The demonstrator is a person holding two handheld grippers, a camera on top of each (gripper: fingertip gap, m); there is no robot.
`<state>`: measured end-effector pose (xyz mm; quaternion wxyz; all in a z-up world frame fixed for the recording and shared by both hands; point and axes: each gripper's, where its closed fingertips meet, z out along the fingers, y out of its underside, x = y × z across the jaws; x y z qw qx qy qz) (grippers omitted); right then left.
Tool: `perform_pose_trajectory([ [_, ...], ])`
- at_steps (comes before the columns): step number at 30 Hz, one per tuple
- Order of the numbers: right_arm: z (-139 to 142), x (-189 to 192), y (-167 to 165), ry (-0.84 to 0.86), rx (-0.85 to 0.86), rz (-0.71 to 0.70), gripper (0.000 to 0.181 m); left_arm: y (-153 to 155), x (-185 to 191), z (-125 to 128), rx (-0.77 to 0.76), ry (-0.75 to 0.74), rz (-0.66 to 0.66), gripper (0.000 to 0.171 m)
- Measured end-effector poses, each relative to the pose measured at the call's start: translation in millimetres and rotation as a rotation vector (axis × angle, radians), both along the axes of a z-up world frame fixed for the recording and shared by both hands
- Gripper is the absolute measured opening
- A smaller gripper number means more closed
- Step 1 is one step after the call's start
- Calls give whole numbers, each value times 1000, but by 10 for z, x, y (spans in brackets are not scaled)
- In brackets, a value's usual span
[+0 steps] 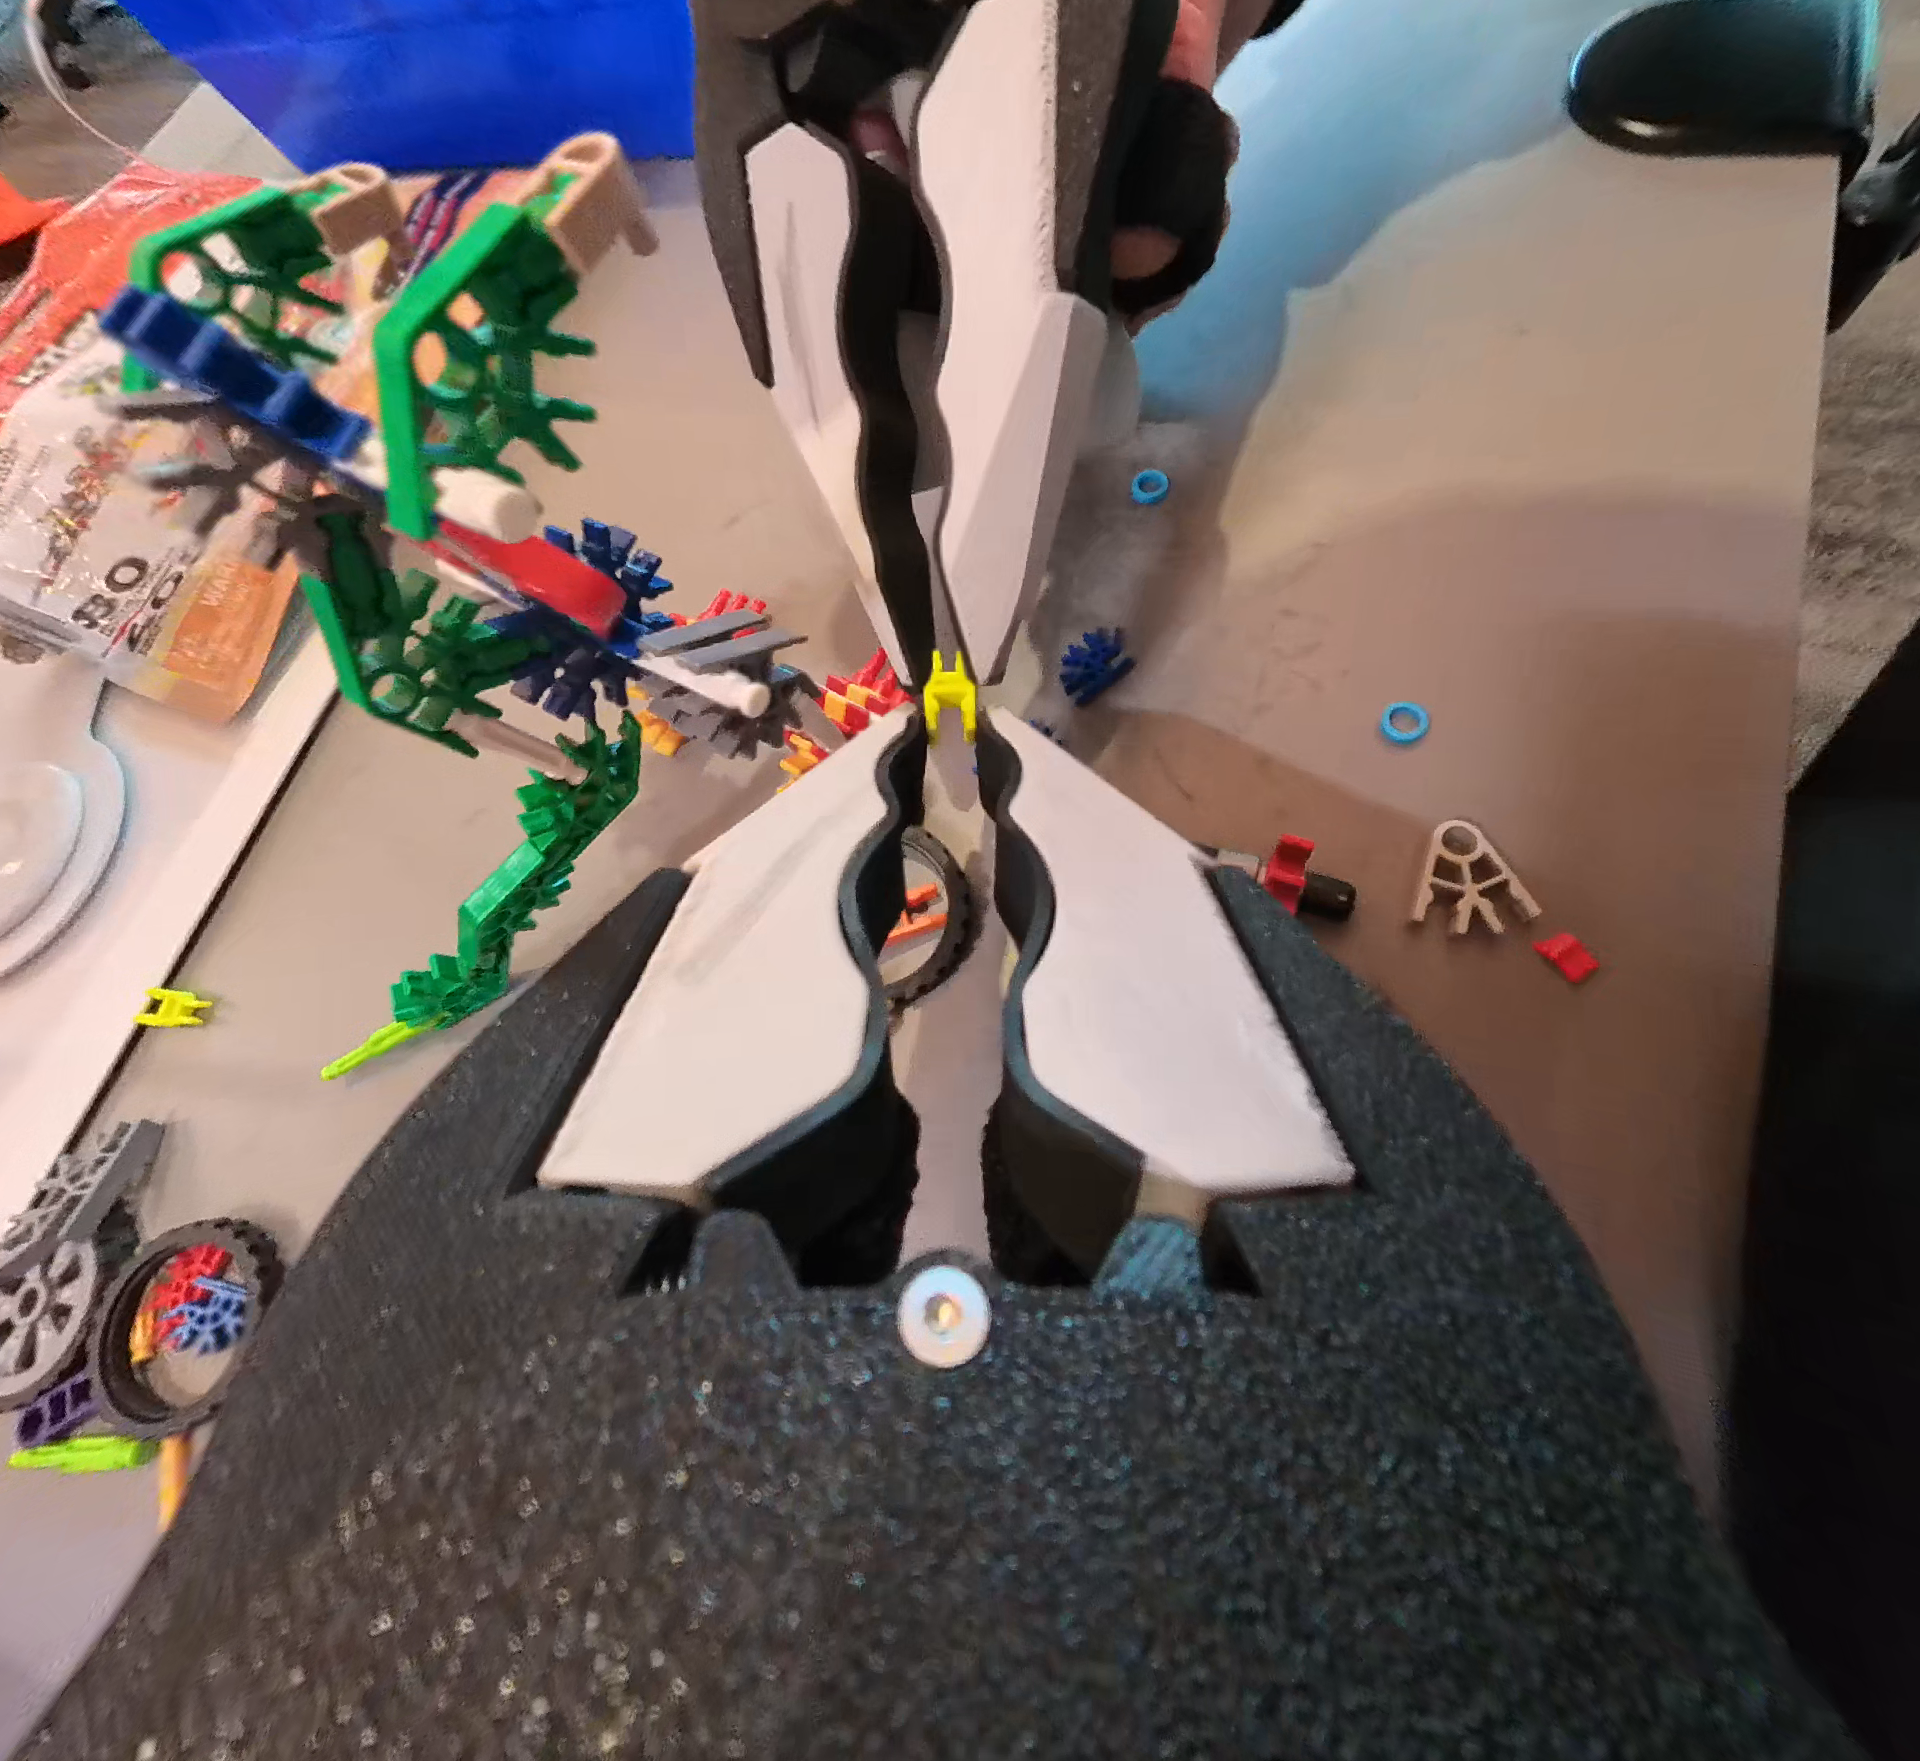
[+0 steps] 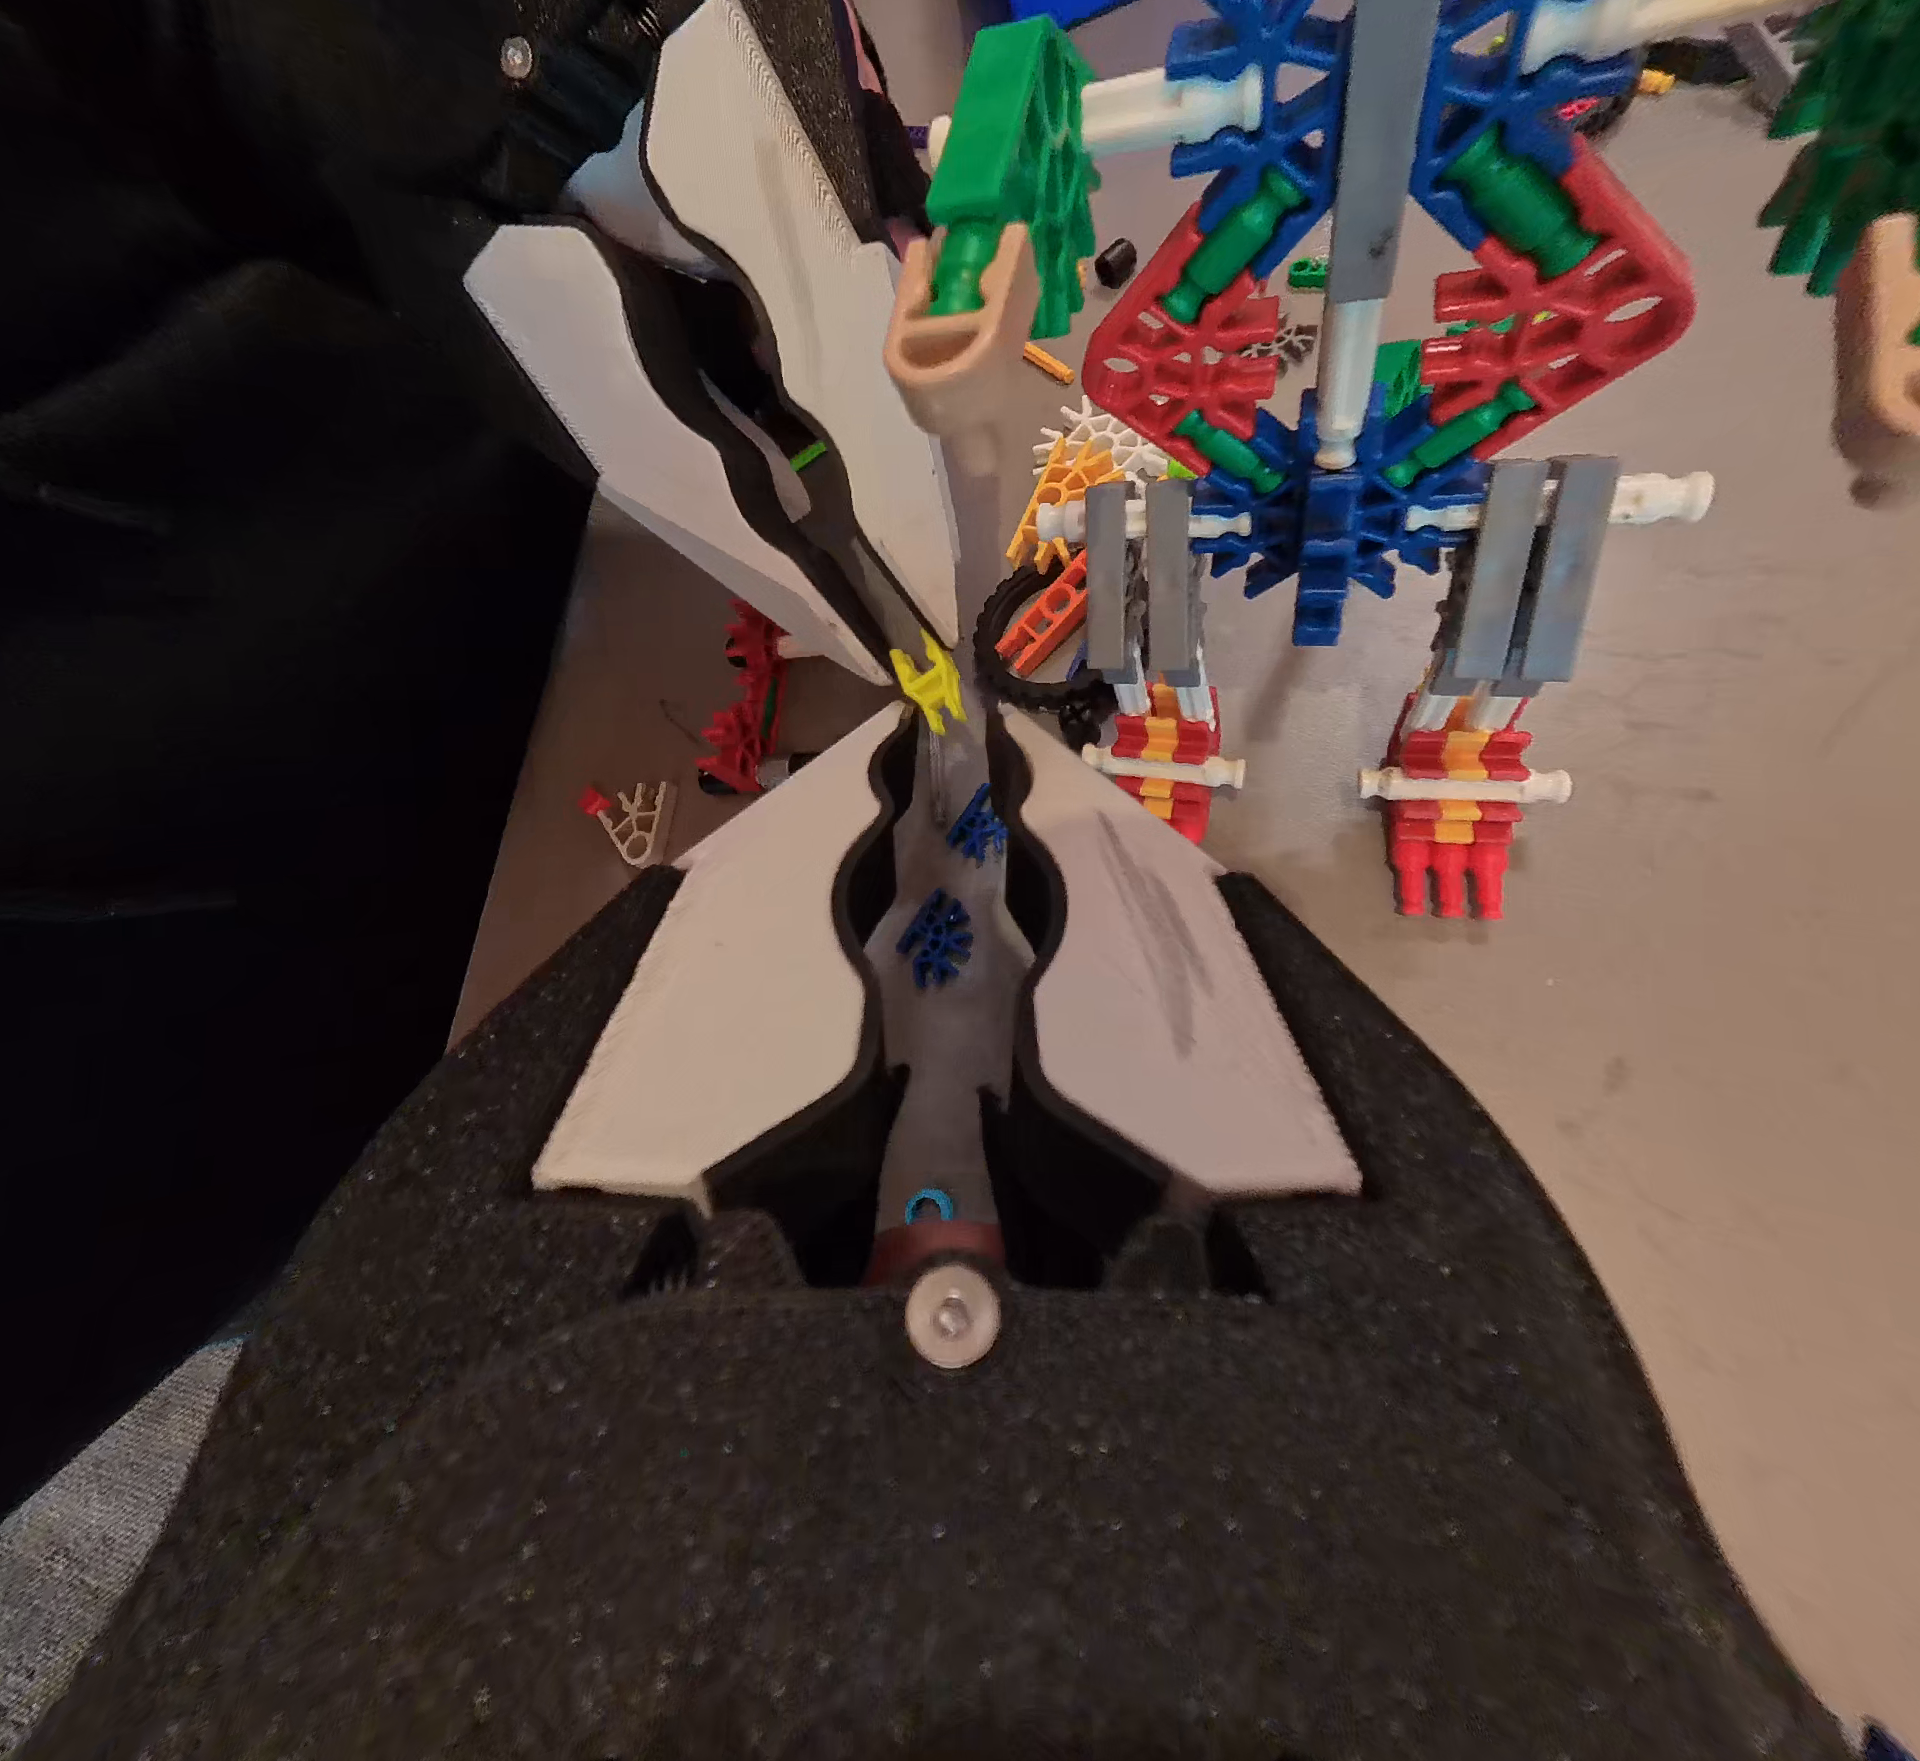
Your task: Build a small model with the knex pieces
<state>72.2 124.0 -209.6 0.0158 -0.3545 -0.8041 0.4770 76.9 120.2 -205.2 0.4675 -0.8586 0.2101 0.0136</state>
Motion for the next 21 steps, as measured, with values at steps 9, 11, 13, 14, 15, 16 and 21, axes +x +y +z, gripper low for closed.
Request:
perform_pose_trajectory([
  [9, 16, -12, -5, 14, 6, -8, 13, 29, -54, 141, 52, -44, 35, 6],
  [11, 34, -13, -15, 25, 4, -7, 13, 35, -32, 151, 55, -51, 30, 7],
  [13, 56, -17, -26, 35, 0, -7, 13, 41, -13, 157, 61, -59, 27, 7],
  [14, 67, -20, -31, 40, -3, -7, 13, 42, -5, 155, 62, -61, 26, 7],
  [15, 72, -20, -36, 42, -5, -6, 13, 45, 3, 154, 64, -66, 26, 7],
  [16, 75, -22, -38, 45, -5, -7, 12, 47, 2, 157, 67, -69, 28, 7],
  [21, 122, -40, -43, 41, -38, -18, 11, 55, -39, 187, 90, -45, 43, 7],
])
